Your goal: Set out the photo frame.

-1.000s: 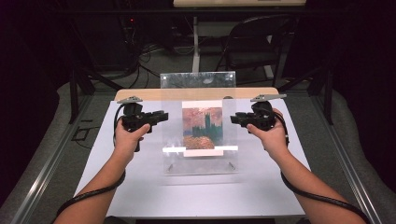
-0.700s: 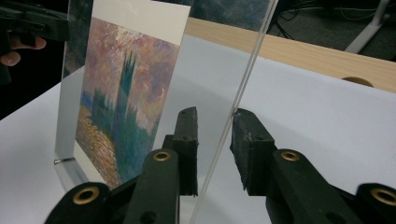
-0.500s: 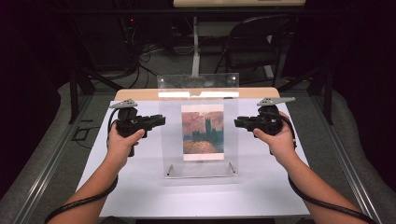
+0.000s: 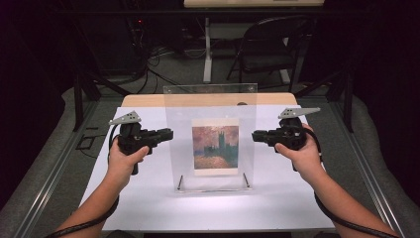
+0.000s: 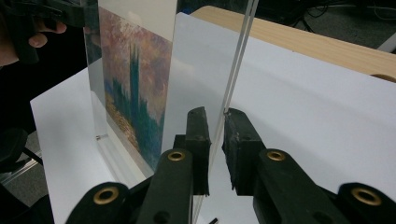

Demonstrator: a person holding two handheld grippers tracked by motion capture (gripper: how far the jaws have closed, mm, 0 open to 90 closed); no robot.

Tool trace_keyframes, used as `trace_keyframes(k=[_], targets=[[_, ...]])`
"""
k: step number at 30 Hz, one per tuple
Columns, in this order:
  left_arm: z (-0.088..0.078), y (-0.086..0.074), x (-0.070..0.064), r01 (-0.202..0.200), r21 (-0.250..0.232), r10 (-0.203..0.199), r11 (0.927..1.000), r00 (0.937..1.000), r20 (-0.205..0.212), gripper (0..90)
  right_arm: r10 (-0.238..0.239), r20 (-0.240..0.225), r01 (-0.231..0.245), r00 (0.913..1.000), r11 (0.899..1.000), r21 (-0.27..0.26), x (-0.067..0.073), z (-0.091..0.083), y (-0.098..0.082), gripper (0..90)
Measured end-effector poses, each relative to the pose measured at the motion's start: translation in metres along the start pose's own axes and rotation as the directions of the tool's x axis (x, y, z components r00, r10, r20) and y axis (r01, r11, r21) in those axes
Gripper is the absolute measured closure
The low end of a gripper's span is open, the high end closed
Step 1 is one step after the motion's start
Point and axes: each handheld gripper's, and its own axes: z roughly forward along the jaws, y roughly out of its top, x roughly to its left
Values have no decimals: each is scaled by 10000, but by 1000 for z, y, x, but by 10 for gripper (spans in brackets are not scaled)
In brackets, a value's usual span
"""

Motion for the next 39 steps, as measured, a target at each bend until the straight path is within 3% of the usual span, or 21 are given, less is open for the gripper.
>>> trace_keyframes(k=[5, 24, 39], targets=[[-4, -6, -5, 105, -225, -101, 9997, 9998, 150, 788, -9, -140, 7, 9999, 9999, -111, 4, -4, -4, 808], [-20, -26, -25, -71, -555, 106, 9984, 9979, 645, 784, -309, -627, 282, 9976, 9987, -435, 21, -20, -23, 811], [-26, -33, -34, -169, -629, 208, 9979, 9978, 622, 771, -276, -731, 219, 9969, 9968, -775, 29, -26, -37, 812]])
